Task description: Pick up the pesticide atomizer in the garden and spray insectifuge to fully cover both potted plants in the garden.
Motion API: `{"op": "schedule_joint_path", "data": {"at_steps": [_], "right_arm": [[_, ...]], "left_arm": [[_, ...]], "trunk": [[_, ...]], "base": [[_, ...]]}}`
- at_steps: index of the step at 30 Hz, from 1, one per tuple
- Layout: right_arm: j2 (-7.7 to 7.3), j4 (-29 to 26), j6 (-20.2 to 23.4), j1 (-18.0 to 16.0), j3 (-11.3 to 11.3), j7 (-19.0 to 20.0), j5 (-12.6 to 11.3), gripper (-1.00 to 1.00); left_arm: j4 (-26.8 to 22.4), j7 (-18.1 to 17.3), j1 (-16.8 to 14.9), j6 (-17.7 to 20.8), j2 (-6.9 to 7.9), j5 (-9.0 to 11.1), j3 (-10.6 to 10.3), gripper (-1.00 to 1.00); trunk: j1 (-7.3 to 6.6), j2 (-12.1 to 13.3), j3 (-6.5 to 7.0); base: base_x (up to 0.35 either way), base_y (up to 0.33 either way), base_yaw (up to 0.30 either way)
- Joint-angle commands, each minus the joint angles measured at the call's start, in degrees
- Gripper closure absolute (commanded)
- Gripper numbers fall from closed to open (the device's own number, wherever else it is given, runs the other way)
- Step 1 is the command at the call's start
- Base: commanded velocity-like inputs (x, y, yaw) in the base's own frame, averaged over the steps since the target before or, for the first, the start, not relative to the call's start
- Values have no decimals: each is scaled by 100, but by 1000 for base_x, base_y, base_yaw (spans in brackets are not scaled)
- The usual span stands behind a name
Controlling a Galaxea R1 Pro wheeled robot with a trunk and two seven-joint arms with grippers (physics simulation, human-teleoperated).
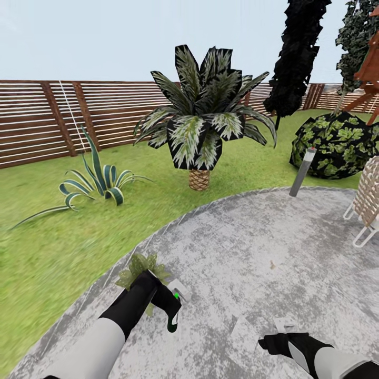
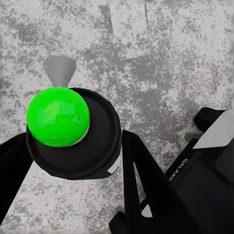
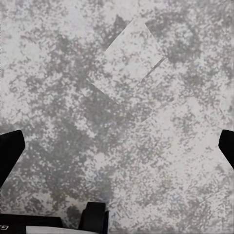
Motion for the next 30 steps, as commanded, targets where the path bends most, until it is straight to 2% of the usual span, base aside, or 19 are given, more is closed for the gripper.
{"op": "schedule_joint_path", "data": {"at_steps": [1,8,30], "right_arm": [[-3,10,10,-7,48,27,-60,-100],[-15,10,7,-7,48,26,-60,-100],[-16,10,-1,-7,48,26,-60,-100]], "left_arm": [[-8,-43,-3,19,-1,-48,1,100],[-7,-43,-3,19,-1,-48,1,100],[0,-43,-3,19,7,-48,10,100]], "trunk": [[-23,38,13],[-176,319,139],[-176,319,139]], "base": [[0,0,0],[0,0,0],[0,0,0]]}}
